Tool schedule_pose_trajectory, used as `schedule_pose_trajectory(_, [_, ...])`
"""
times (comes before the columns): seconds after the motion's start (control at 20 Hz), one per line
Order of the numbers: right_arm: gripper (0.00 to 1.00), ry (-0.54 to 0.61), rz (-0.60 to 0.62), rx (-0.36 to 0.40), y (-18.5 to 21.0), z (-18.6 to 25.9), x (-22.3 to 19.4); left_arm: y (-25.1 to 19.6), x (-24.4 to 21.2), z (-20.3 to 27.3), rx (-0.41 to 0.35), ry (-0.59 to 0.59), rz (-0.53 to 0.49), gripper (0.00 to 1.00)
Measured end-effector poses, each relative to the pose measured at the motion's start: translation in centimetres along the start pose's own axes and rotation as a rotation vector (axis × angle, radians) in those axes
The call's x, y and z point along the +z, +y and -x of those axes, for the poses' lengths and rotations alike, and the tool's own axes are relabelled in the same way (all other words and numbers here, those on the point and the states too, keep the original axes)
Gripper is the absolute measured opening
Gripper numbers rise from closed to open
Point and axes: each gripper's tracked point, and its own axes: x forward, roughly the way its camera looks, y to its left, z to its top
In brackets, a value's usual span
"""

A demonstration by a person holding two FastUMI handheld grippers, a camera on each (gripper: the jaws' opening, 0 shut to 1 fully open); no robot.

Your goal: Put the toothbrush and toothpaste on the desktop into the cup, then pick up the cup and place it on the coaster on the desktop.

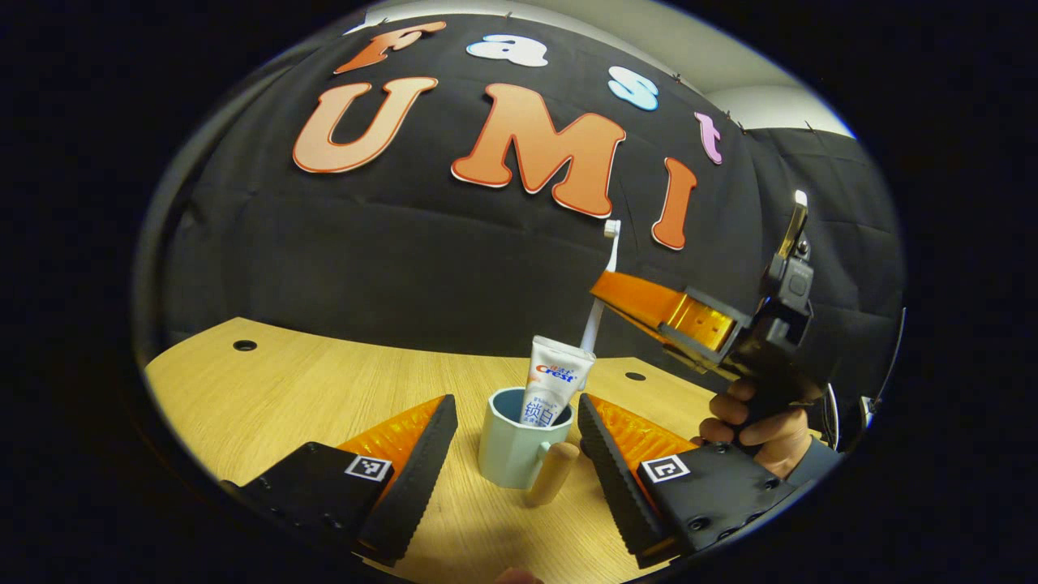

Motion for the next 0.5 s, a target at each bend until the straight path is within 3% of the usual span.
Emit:
schedule_pose_trajectory(0.25, [0.07,0.045,0.003,-0.011,-0.6,-0.2,-2.4,0.6,1.0,1.0,0.027,-0.013,-0.001,0.96])
schedule_pose_trajectory(0.5, [0.10,0.110,0.034,-0.007,-0.6,0.3,-4.0,0.0,1.2,0.6,0.047,0.061,0.061,0.96])
